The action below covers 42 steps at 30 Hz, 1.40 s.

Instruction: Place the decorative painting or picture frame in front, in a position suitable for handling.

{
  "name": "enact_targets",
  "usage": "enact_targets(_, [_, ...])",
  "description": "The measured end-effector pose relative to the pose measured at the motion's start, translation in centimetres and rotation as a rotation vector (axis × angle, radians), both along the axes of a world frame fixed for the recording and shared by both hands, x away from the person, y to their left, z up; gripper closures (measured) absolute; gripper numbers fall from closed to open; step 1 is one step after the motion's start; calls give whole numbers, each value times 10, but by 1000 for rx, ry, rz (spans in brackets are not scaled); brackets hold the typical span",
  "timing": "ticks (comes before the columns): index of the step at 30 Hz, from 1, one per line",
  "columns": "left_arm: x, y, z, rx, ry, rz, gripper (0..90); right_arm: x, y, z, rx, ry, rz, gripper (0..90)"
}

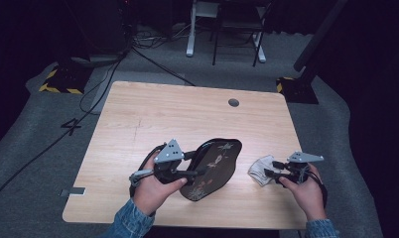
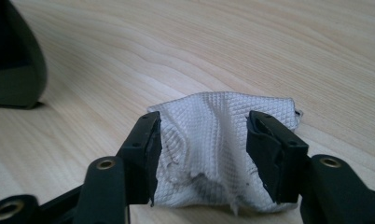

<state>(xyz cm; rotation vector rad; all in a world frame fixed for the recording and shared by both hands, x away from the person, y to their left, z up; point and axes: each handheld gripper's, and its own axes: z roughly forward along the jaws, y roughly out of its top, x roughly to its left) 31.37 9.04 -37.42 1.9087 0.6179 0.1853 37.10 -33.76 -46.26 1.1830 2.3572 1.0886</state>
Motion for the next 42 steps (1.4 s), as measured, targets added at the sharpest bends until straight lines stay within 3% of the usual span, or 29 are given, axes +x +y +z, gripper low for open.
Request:
enact_targets(10, [-8, 21, -10, 54, 5, 21, 391, 26, 7, 0, 11, 29, -100, 487])
enact_targets(14, [-10, 25, -13, 62, 8, 35, 390, 35, 7, -6, -53, 98, -106, 477])
enact_targets(18, [-10, 27, -16, 64, 18, 41, 386, 38, 11, -16, -116, 183, -90, 381])
enact_targets(23, [-11, 28, -17, 69, 19, 41, 381, 40, 26, -14, -219, 183, -112, 368])
enact_targets(26, [-10, 28, -18, 69, 22, 42, 377, 41, 31, -12, -244, 201, -119, 417])
enact_targets(29, [-9, 28, -19, 68, 27, 40, 371, 38, 36, -9, -244, 212, -88, 620])
enact_targets(32, [-8, 27, -20, 77, 31, 35, 370, 36, 41, -9, -254, 201, -66, 721])
enact_targets(36, [-9, 27, -21, 86, 31, 30, 370, 35, 39, -10, -226, 173, -60, 770])
enact_targets(38, [-9, 28, -21, 86, 32, 28, 368, 33, 35, -9, -156, 161, -58, 790])
enact_targets(39, [-8, 29, -22, 85, 32, 28, 368, 33, 35, -9, -156, 161, -58, 790])
enact_targets(42, [-8, 29, -23, 87, 36, 22, 367, 31, 34, 2, -121, 111, -52, 793])
